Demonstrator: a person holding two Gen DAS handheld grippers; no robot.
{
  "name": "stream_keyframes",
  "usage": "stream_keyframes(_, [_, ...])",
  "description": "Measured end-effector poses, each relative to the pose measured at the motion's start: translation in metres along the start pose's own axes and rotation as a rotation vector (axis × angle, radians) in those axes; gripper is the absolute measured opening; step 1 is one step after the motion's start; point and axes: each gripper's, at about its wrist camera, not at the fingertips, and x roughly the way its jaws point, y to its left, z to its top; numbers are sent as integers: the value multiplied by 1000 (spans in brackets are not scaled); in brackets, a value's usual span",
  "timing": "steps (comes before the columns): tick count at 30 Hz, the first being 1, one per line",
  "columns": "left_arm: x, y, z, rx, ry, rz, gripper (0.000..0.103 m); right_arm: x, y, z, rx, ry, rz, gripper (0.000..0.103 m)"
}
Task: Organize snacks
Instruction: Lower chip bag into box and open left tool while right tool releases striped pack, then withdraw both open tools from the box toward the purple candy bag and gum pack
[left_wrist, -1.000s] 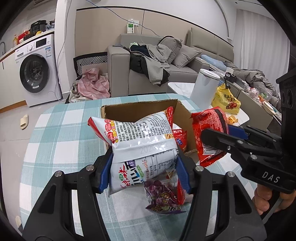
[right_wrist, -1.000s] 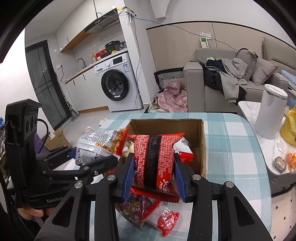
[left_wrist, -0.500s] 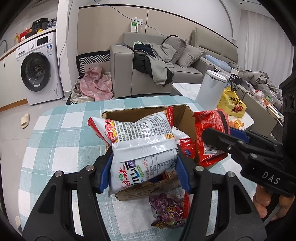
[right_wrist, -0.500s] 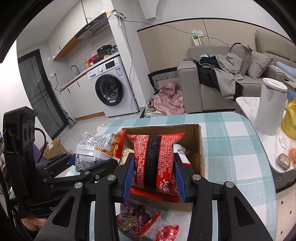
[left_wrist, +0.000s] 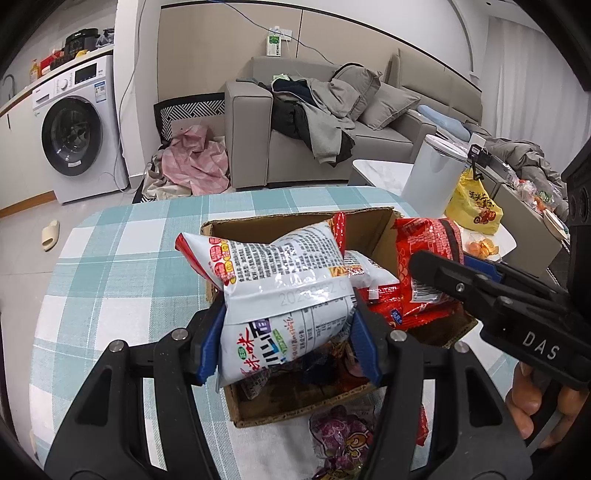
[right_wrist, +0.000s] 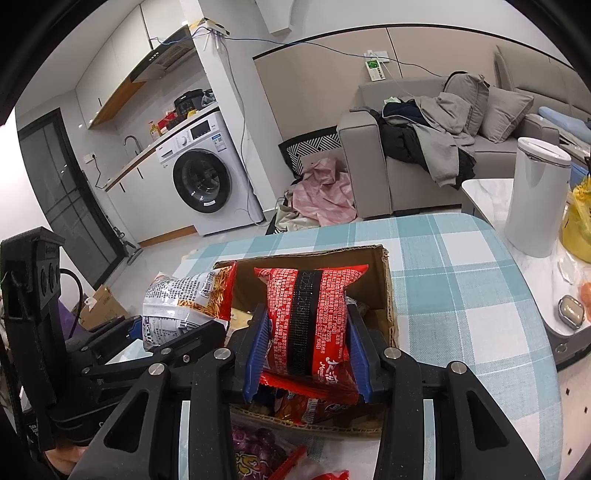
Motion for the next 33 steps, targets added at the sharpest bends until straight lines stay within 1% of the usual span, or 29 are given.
stream_keyframes(9, [21, -2, 0, 13, 15, 2, 57, 19, -9, 2, 10, 29, -16, 41])
stream_keyframes(17, [30, -3, -6, 27, 37, -4, 57, 22, -11, -1, 6, 37, -30, 41])
stream_keyframes(18, [30, -3, -7, 30, 38, -5, 57, 21, -12, -2, 2, 36, -29, 43])
stream_keyframes(19, [29, -4, -7, 32, 39, -6, 57, 19, -12, -2, -2, 29, -28, 47])
stream_keyframes(21, [27, -4, -8, 33, 40, -5, 57, 13, -12, -3, -10, 13, -27, 51])
stream_keyframes(23, [23, -5, -9, 34, 43, -2, 62, 8, -12, -3, -17, 4, -31, 56])
stream_keyframes(25, [19, -5, -9, 30, 42, -3, 66, 3, -13, -4, -15, -6, -25, 70])
stream_keyframes(28, [9, -4, -10, 19, 25, -7, 76, -4, -14, -4, -15, -18, -21, 81])
stream_keyframes(29, [6, -4, -11, 15, 23, -18, 79, -7, -15, -4, -15, -22, -18, 83])
stream_keyframes(30, [3, -4, -11, 11, 22, -24, 80, -10, -15, -5, -14, -25, -16, 87])
stream_keyframes(31, [1, -4, -11, 9, 21, -26, 81, -12, -16, -5, -14, -29, -15, 87])
stream_keyframes(32, [-2, -5, -12, 9, 21, -17, 82, -14, -16, -6, -14, -30, -16, 87])
stream_keyframes(33, [-5, -5, -12, 10, 20, -8, 83, -16, -16, -7, -16, -27, -21, 90])
